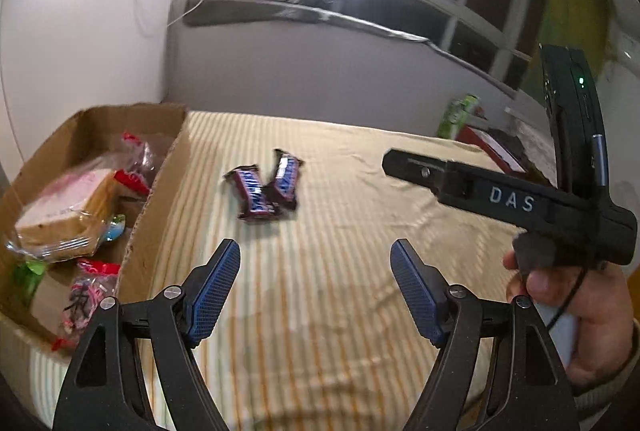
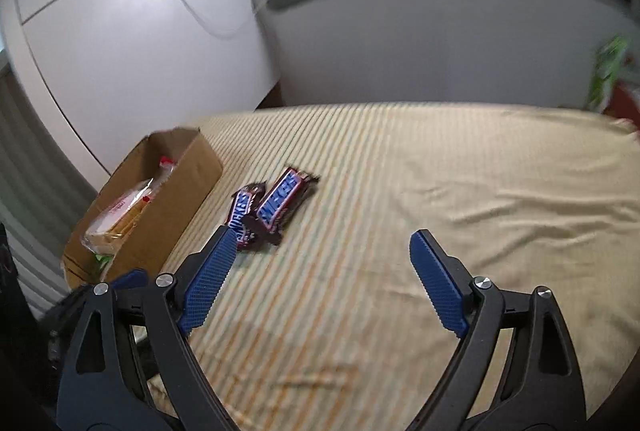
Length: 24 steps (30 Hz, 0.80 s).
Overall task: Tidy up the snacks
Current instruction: 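Move both open tools back over the two Snickers bars, then grasp one Snickers bar with the right tool while the left tool grasps the other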
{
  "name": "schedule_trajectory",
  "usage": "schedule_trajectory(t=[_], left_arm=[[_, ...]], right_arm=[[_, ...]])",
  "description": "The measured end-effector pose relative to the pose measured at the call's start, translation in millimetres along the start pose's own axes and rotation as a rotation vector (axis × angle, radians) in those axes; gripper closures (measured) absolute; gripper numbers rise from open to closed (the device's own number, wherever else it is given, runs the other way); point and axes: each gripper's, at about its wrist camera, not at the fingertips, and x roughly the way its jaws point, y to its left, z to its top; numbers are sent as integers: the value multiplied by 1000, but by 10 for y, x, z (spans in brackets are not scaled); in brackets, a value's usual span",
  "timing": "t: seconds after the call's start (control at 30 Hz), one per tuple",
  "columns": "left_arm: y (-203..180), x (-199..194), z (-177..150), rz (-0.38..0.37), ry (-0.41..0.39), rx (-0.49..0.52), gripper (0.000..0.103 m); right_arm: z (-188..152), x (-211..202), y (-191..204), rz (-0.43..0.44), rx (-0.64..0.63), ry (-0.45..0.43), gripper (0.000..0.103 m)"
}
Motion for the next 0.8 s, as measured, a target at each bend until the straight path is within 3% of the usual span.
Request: schedule_trajectory(t=[0.13,0.23,0.37,0.43,0.47,0.63,0.8], left_arm=[[82,157,29,14,25,-40,26],[119,283,58,24,29,-58,26],[208,461,105,23,52,-99,26],[248,529,125,18,64,-119,26],[262,553,132,15,69,-126,26],[294,624,145,13,85,-150,26],[265,737,192,58,121,-148,26]], right_arm=[[201,482,-46,105,51,103,13],[320,786,-30,161,67,170,26],[410,976,57,142,28,207,31],[430,1002,96,125,-4,215,46],[417,1017,119,115,-30,224,68],[338,926,232,61,-148,210,69],[268,731,-46,12,-130,175,69]])
